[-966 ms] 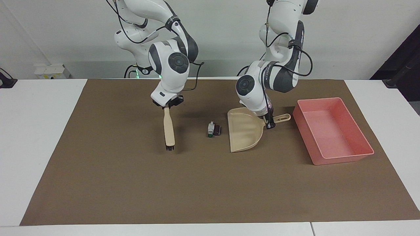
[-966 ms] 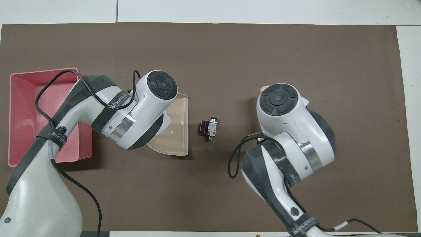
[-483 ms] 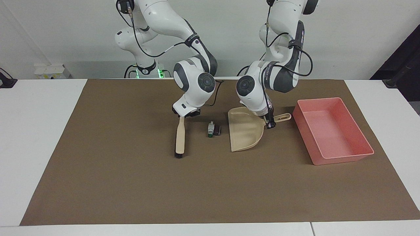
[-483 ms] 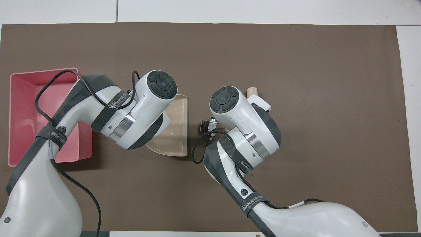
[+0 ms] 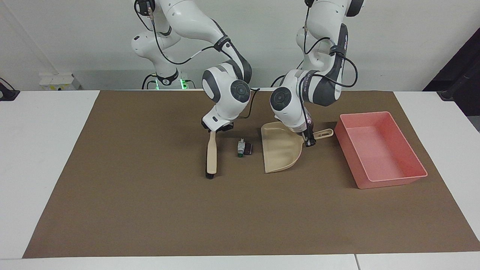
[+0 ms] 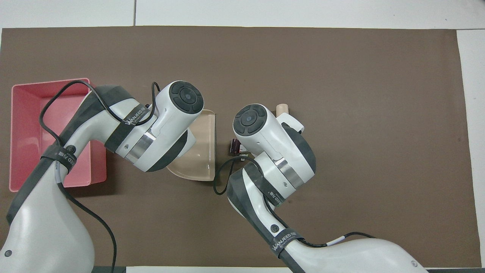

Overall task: Clean e-waste and dump in bin
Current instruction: 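Sweep the electronic part into the dustpan with the right gripper's brush, then return the brush to the table with the right gripper, then tip the dustpan over the pink bin with the left gripper, then lower the dustpan back onto the table with the left gripper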

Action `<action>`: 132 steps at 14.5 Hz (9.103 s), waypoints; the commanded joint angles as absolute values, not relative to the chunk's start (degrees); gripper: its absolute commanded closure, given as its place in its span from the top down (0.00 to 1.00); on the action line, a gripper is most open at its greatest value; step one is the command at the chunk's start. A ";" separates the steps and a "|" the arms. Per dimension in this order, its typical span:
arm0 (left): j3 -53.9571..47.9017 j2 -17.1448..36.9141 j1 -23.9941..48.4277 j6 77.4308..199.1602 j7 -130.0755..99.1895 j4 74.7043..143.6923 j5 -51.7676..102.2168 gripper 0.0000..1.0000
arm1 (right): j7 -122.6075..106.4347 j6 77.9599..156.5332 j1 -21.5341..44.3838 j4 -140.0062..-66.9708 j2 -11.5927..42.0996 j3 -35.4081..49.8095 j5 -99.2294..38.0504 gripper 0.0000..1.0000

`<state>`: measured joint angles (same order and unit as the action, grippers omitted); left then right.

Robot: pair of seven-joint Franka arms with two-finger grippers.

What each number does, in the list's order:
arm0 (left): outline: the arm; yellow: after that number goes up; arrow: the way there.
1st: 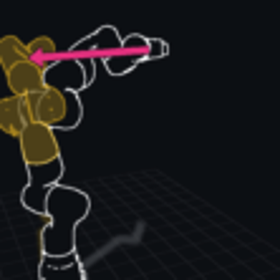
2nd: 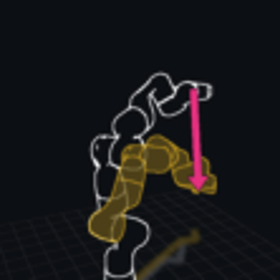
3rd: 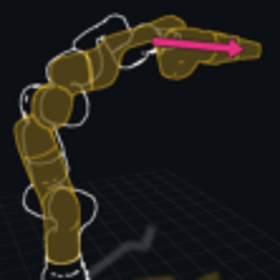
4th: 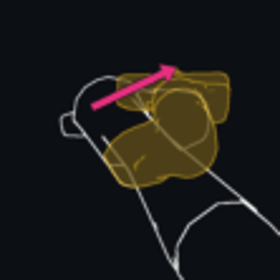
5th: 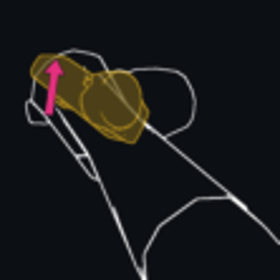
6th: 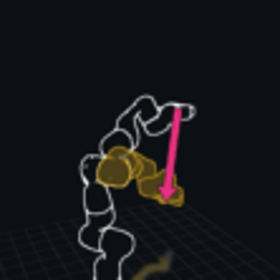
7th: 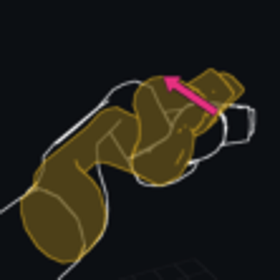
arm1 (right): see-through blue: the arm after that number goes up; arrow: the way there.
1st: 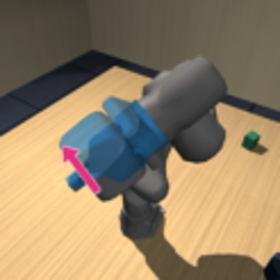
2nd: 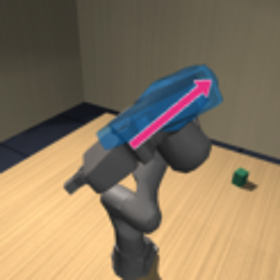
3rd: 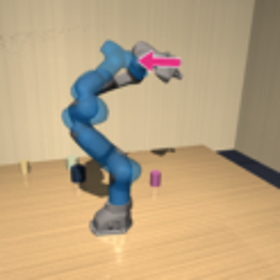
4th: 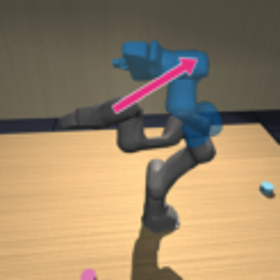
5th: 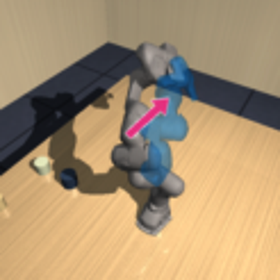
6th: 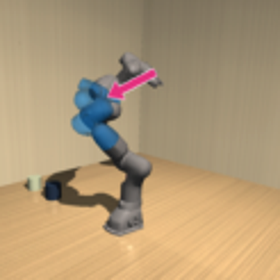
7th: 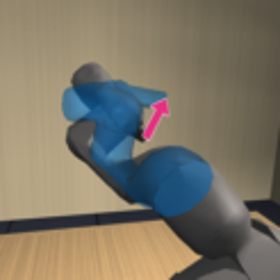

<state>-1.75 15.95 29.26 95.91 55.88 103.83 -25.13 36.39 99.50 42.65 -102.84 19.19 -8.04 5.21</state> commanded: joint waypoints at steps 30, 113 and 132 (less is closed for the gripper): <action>-1.41 14.68 29.44 97.20 55.20 106.96 -25.49 0.00 | 44.47 112.76 47.28 -106.96 18.02 -3.69 -4.48 0.00; -0.53 10.63 -21.02 96.32 116.11 82.00 -14.92 0.00 | -5.55 116.20 -2.46 -134.74 -4.31 -3.43 5.36 0.00; -2.46 -5.60 -3.80 98.06 99.62 105.60 -8.09 0.02 | -5.54 95.90 -2.46 -109.27 -4.74 -0.35 4.22 1.00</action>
